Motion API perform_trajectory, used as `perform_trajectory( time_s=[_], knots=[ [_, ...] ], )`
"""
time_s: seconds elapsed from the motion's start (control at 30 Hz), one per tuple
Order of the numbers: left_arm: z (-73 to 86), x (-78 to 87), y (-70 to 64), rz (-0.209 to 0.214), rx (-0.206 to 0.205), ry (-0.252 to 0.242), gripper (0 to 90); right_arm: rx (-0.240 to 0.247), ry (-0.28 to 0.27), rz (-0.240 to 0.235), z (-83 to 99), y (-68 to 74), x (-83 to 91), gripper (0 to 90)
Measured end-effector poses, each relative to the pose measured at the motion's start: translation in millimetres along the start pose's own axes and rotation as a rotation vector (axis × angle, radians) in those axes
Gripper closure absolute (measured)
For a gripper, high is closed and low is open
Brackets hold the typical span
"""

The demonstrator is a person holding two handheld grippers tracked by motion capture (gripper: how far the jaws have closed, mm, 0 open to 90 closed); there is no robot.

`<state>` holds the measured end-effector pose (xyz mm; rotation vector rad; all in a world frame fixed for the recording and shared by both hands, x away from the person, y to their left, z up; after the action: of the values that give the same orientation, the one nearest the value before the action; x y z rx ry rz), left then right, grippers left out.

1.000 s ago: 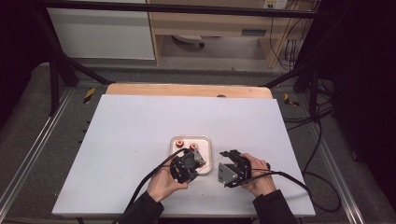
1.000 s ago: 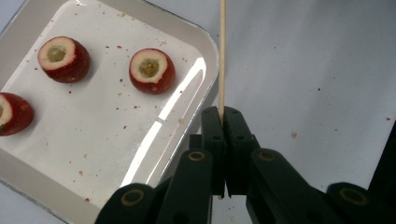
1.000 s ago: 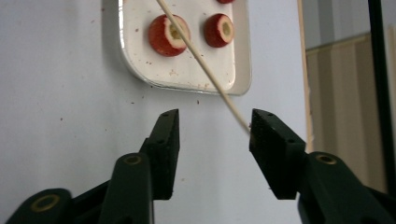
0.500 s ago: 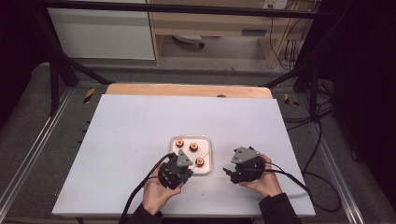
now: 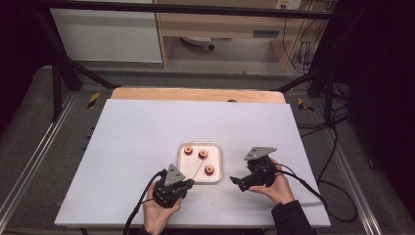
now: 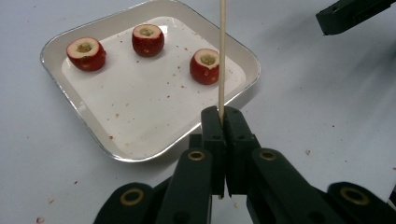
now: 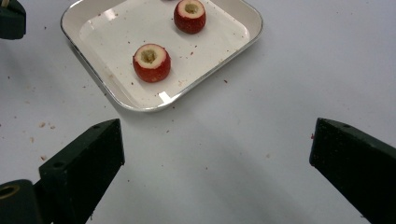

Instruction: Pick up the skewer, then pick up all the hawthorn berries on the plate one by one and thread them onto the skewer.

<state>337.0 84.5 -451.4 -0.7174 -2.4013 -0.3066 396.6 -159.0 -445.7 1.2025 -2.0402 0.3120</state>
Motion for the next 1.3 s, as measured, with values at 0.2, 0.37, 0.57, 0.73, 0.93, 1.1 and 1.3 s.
perform_trajectory(
  time_s=[0.2, 0.37, 0.57, 0.73, 0.93, 1.1, 1.3],
  knots=[
    [8.0, 3.4, 5.8, 0.006, 0.037, -0.034, 88.4, -0.022, 0.021, -0.018, -9.2, 0.4, -4.4, 2.9],
    [13.0, 5.1, 10.3, 0.005, 0.067, -0.048, 88.4, -0.007, 0.061, -0.031, -17.8, 2.5, -12.5, 2.9],
    [19.2, 5.5, 10.1, 0.006, 0.083, -0.055, 88.4, 0.012, 0.095, -0.049, -30.3, 3.9, -23.4, 3.0],
    [23.5, 5.2, 10.0, 0.012, 0.089, -0.057, 88.4, 0.019, 0.124, -0.063, -39.2, 6.3, -33.0, 3.4],
    [25.6, 5.4, 10.7, 0.014, 0.083, -0.054, 88.4, 0.027, 0.142, -0.092, -48.7, 7.7, -42.7, 5.5],
    [26.1, 4.2, 11.1, 0.017, 0.082, -0.051, 88.4, 0.02, 0.189, -0.12, -55.8, 9.1, -51.5, 9.9],
    [26.0, 2.9, 11.1, 0.021, 0.075, -0.048, 88.4, 0.033, 0.251, -0.167, -65.2, 9.7, -63.2, 18.9]
  ],
)
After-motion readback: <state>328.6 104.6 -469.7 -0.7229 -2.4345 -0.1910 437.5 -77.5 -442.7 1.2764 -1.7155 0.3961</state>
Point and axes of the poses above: each handheld gripper's, and its own axes: x roughly backward along the jaws, z roughly out of its underside, y roughly to its left, the point moved 5 cm from there along -x, roughly forward along the jaws, and after that the axes turned 12 degrees about -z, right-handed, at the moved point
